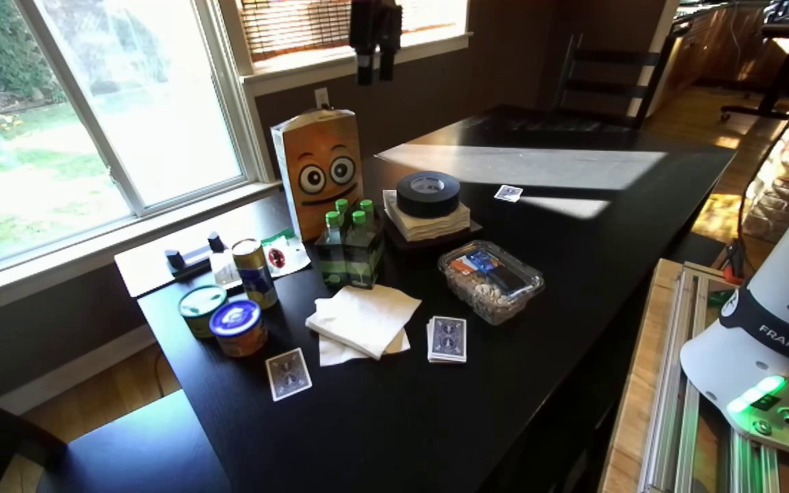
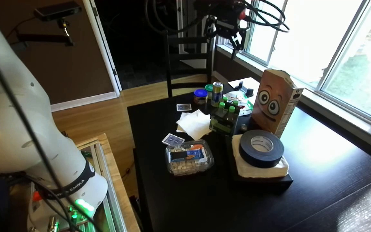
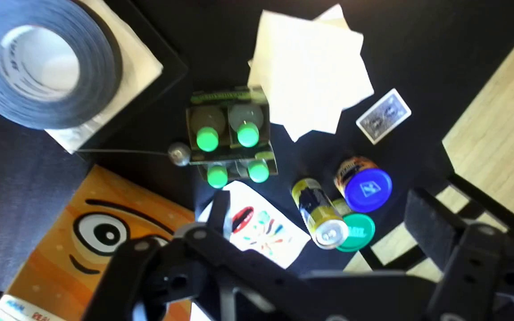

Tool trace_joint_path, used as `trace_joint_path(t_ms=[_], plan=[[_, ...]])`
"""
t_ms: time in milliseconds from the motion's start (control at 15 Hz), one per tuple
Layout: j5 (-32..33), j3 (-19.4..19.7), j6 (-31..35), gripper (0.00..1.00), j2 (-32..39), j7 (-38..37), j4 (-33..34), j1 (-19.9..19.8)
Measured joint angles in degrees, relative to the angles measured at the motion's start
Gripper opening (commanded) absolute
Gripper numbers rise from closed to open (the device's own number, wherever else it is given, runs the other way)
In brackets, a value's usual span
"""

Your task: Place the white and green packet vertically upright

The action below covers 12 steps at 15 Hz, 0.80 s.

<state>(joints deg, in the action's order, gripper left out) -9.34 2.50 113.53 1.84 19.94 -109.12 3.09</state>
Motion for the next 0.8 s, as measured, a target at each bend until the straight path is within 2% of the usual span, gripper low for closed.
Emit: trace_joint_path(t_ms=[133,400,600,800], plan=[[-6.5,-0.1,2.1,1.0,6.3,0.1,5.1,-0.8],[-17.5,-0.8,1.3,1.0,19.0,0.5,16.0,-3.3],[-20.1,-2.9,-0.4,1.0,24.2,1.2,21.1,-5.9],[-19.4,-3.4,-0.5,1.0,24.5,1.2,21.8,-6.4]])
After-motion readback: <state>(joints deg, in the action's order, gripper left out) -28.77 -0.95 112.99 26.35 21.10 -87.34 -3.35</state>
